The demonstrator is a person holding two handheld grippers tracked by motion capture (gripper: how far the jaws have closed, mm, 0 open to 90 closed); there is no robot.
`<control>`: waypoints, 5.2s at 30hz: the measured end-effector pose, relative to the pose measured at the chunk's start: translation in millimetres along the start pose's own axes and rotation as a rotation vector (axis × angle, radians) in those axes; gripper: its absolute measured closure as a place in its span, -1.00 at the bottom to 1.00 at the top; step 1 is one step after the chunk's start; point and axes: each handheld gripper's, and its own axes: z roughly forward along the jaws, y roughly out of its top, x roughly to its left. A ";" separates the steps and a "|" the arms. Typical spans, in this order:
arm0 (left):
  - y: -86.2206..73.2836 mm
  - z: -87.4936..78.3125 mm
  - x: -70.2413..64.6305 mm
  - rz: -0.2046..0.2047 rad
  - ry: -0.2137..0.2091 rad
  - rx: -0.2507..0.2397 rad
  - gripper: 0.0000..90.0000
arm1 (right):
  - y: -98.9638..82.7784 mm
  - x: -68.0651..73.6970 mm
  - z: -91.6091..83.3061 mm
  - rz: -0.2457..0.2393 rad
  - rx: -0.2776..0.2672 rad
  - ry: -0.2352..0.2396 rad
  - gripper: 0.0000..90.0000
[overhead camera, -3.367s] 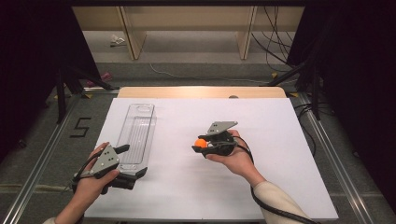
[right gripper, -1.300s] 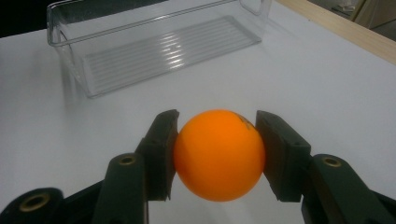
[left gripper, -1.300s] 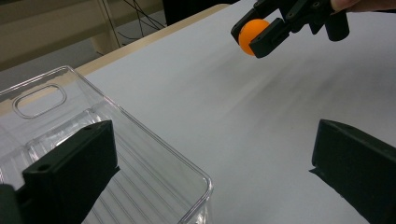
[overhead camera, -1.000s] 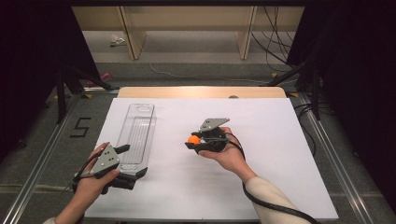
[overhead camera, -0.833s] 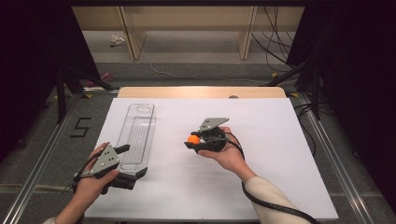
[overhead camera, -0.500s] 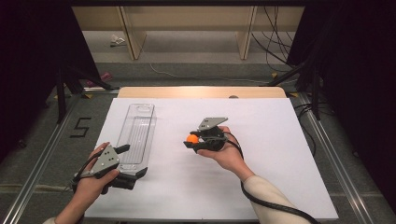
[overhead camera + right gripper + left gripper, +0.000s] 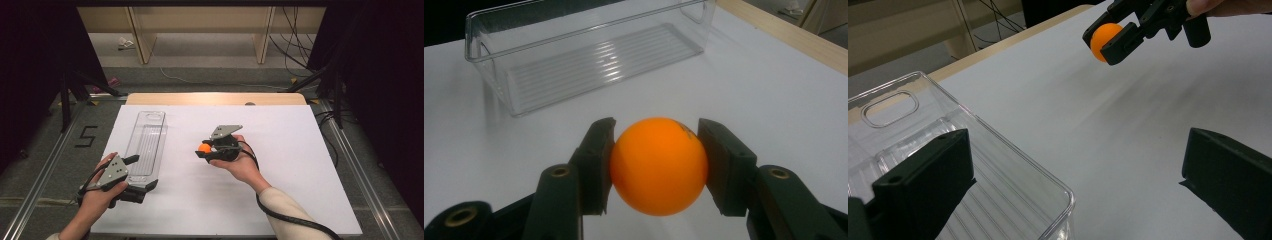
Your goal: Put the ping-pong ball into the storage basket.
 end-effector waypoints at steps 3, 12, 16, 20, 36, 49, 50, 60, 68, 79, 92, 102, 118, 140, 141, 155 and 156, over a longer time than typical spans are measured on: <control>0.0 0.0 0.0 -0.001 -0.001 0.000 -1.00 | 0.3 0.0 1.0 -0.001 0.001 0.000 0.14; 0.0 -0.1 0.0 0.000 0.000 0.000 -1.00 | 1.9 1.0 4.3 -0.001 0.002 0.000 0.14; 0.1 0.1 -0.2 0.000 -0.001 -0.001 -1.00 | 2.2 0.7 5.5 -0.003 0.001 0.000 0.14; 0.1 0.0 -0.1 0.000 0.000 -0.002 -1.00 | 2.9 0.7 6.6 0.000 0.002 0.000 0.14; 0.2 0.0 -0.1 -0.001 -0.001 -0.001 -1.00 | 5.9 0.7 12.9 0.003 0.000 0.000 0.14; 0.2 0.1 -0.1 -0.003 -0.002 -0.003 -1.00 | 9.5 1.6 19.4 0.002 -0.004 0.005 0.14; 0.2 0.0 0.0 -0.003 -0.002 -0.003 -1.00 | 9.7 1.9 19.9 0.003 -0.001 0.005 0.14; 0.2 0.0 -0.1 -0.004 -0.003 -0.004 -1.00 | 13.1 2.8 24.8 0.006 0.000 0.011 0.14; 0.2 -0.1 -0.1 -0.003 -0.003 -0.004 -1.00 | 15.9 4.1 28.0 0.005 0.000 0.010 0.14; 0.4 -0.2 -0.2 -0.001 -0.002 -0.004 -1.00 | 18.4 4.8 31.3 0.008 -0.004 0.010 0.14; 0.4 -0.3 -0.4 -0.002 -0.002 -0.006 -1.00 | 23.7 6.1 36.1 0.005 -0.010 0.012 0.14; 0.5 -0.4 -0.9 -0.004 -0.003 -0.007 -1.00 | 26.6 9.0 40.1 0.010 -0.007 0.015 0.14; 0.6 -0.6 -1.1 -0.005 -0.001 -0.007 -1.00 | 34.7 10.3 45.5 0.015 -0.017 0.014 0.14; 0.7 -0.5 -1.4 -0.004 -0.002 -0.007 -1.00 | 44.8 12.2 55.1 0.022 -0.028 0.017 0.14; 0.7 -0.5 -1.4 -0.004 -0.002 -0.007 -1.00 | 45.2 12.4 55.7 0.022 -0.029 0.018 0.14; 0.9 -0.6 -1.6 -0.007 -0.003 -0.008 -1.00 | 50.7 14.9 64.2 0.026 -0.023 0.024 0.14; 1.0 -0.6 -1.6 -0.007 -0.003 -0.008 -1.00 | 51.1 15.1 64.8 0.025 -0.022 0.025 0.14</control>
